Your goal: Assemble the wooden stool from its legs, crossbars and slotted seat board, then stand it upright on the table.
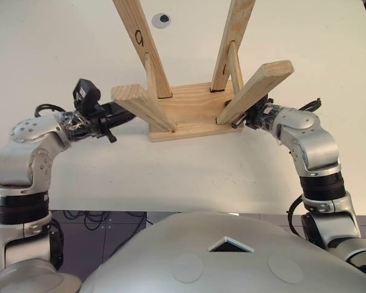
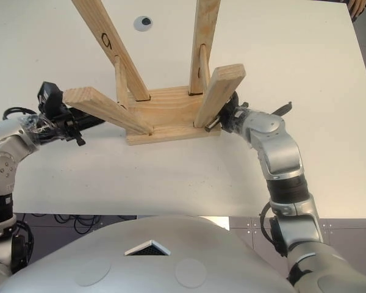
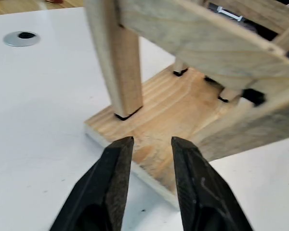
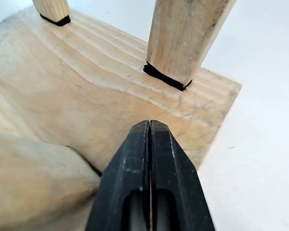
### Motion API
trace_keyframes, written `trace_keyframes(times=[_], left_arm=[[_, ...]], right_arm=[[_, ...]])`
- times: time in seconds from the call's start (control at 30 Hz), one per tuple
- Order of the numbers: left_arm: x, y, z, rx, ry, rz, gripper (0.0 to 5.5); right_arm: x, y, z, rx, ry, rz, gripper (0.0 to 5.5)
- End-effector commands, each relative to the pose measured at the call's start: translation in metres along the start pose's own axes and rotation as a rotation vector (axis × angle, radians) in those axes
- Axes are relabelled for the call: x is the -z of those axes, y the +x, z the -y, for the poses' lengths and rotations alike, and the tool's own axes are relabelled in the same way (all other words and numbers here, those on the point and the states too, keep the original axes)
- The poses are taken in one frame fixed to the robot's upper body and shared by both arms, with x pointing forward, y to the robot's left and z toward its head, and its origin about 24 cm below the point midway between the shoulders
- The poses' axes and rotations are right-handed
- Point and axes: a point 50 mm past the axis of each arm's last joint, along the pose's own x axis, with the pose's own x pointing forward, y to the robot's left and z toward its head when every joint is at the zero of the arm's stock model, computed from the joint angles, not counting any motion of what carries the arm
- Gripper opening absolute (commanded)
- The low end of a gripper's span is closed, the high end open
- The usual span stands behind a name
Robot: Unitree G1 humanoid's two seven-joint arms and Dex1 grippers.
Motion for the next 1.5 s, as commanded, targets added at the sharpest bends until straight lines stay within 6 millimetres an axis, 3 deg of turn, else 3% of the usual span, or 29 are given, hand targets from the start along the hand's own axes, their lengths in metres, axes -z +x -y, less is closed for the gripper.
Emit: trace_keyframes(times=[0.03,0.17,0.33,0.47,0.6,0.9,1.17,1.37,1.5], left_arm=[[0.005,0.002,0.007,0.011,-0.005,0.035,2.06],[0.02,0.004,0.011,0.022,-0.052,-0.008,2.58],[0.023,0.01,0.008,0.012,-0.066,0.018,3.13],[0.02,0.018,0.006,0.027,-0.065,0.044,3.13],[0.016,0.027,0.006,0.061,-0.058,0.062,3.13],[0.016,0.019,0.004,0.097,-0.063,0.018,3.13],[0.018,0.023,0.009,0.132,-0.076,0.015,3.13],[0.017,0.031,0.008,0.146,-0.073,0.028,3.16],[0.016,0.029,0.005,0.144,-0.071,0.014,2.63]], right_arm=[[-0.012,-0.009,0.01,-0.057,0.231,0.037,0.66],[-0.01,-0.02,0.025,-0.036,0.202,-0.016,1.26],[-0.013,-0.039,0.069,0.006,0.04,-0.057,1.89],[-0.019,-0.06,0.049,-0.354,-0.105,-0.033,1.89],[-0.023,-0.056,0.035,-0.478,-0.147,-0.014,1.89],[-0.026,-0.038,0.045,-0.404,-0.16,0.04,1.89],[-0.017,-0.031,0.021,-0.572,-0.155,0.003,1.89],[-0.016,-0.031,0.017,-0.596,-0.148,0.003,1.04],[-0.014,-0.028,0.015,-0.585,-0.148,0.009,0.56]])
